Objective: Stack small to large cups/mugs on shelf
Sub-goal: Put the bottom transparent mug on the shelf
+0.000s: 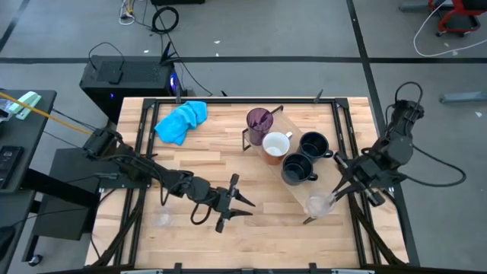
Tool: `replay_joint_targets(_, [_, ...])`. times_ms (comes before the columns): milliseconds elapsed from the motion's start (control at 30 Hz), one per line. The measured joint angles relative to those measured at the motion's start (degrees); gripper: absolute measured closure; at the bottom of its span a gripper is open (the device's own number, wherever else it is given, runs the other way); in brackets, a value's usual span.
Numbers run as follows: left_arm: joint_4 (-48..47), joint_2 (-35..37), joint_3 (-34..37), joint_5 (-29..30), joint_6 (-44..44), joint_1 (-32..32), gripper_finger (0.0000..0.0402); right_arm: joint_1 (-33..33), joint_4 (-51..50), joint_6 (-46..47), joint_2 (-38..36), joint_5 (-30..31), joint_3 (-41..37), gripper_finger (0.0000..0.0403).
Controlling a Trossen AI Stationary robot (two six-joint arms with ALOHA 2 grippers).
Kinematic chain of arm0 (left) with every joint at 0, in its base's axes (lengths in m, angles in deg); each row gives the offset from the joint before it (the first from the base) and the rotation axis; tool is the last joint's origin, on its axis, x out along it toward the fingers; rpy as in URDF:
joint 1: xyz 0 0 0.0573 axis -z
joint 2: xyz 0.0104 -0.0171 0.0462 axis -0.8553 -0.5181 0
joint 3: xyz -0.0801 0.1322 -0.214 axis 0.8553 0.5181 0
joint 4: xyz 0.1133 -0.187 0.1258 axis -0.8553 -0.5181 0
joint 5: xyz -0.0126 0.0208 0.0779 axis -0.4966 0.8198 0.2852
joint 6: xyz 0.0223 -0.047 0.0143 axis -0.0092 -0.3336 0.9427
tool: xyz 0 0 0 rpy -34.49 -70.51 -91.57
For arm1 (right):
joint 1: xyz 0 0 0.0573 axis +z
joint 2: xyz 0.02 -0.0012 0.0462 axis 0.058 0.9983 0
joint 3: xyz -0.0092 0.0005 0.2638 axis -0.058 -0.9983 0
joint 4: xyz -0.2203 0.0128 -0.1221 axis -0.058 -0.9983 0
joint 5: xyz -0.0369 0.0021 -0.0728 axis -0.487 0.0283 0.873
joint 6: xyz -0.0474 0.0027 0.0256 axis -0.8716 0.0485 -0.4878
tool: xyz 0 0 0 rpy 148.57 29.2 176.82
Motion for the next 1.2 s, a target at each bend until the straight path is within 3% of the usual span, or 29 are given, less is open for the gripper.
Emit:
replay_joint_targets(400, [0.1,0.0,0.0,0.0,2.6,-1.0,0.0274,1.2,-6.5,-3.5,-4.0,0.8,-0.1,0.0374])
replay_joint_targets(733, [-0.6,0.0,0.0,-0.1,3.5,-2.0,0.0276,1.2,0.1,-5.8,-16.3,0.7,-8.2,0.0377])
replay_joint_targets(967, [-1.5,0.0,0.0,-0.1,3.7,-2.2,0.0285,1.2,-8.2,-2.0,-22.8,0.0,-8.8,0.0373])
replay_joint_targets(1200, [-2.3,0.0,0.0,-0.1,3.7,-3.5,0.0289,1.2,-13.6,1.6,-21.7,1.8,-8.8,0.0373])
